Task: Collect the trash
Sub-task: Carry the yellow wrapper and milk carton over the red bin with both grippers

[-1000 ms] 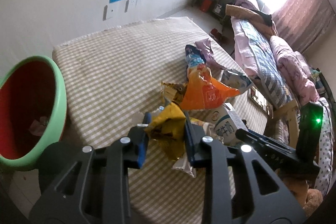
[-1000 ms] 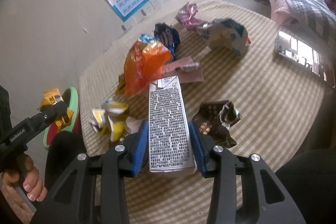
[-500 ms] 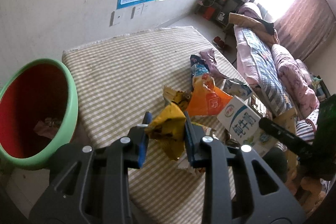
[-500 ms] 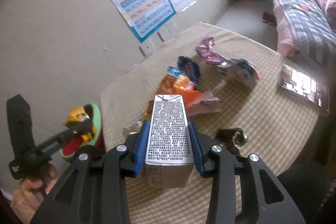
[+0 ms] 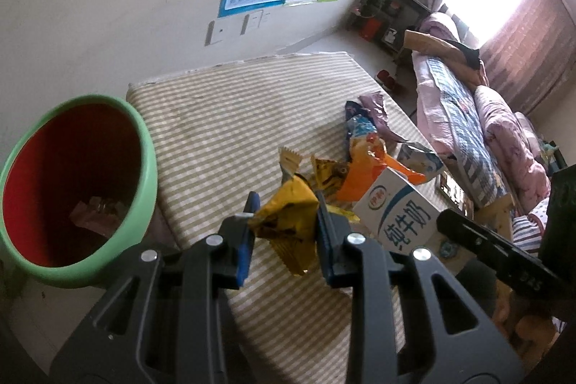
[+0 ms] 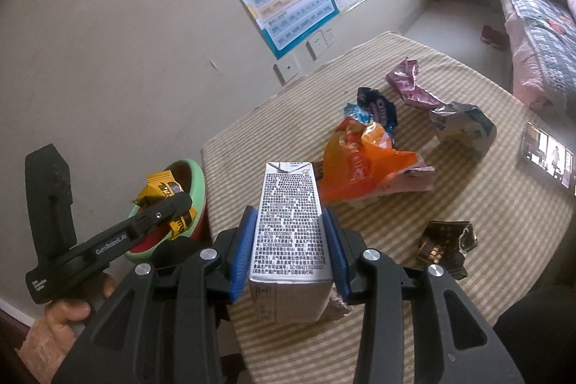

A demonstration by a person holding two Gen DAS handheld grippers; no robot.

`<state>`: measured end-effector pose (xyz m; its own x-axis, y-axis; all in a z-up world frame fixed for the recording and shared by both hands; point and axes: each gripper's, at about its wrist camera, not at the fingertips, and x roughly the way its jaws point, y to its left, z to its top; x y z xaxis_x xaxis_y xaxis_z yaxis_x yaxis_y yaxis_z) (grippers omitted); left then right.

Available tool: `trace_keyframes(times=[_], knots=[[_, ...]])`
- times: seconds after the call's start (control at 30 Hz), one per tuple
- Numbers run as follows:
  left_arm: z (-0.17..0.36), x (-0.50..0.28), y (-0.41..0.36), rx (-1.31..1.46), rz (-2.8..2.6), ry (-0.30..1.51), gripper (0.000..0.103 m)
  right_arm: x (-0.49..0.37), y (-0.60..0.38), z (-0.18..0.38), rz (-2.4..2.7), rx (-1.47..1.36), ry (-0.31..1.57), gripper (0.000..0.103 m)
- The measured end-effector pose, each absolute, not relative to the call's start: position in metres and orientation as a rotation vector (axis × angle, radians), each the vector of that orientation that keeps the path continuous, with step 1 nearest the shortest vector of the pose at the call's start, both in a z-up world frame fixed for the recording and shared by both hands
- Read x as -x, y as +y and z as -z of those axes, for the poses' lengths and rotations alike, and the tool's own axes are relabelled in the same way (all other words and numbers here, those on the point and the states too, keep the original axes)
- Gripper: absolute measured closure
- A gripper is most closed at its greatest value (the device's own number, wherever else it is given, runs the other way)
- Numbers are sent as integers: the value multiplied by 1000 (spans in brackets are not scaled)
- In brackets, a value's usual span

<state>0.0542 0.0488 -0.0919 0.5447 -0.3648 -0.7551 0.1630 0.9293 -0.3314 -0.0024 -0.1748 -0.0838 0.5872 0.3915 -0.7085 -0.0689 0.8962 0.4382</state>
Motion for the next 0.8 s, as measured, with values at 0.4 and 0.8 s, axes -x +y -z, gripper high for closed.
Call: trace_keyframes(times=[0.4, 0.8], knots=[[94, -54, 70, 280, 276, 935, 74, -2, -165, 84, -289, -357, 913, 66], [93, -55, 102, 335, 229, 904, 74, -12, -131, 65, -356, -294, 896, 66]])
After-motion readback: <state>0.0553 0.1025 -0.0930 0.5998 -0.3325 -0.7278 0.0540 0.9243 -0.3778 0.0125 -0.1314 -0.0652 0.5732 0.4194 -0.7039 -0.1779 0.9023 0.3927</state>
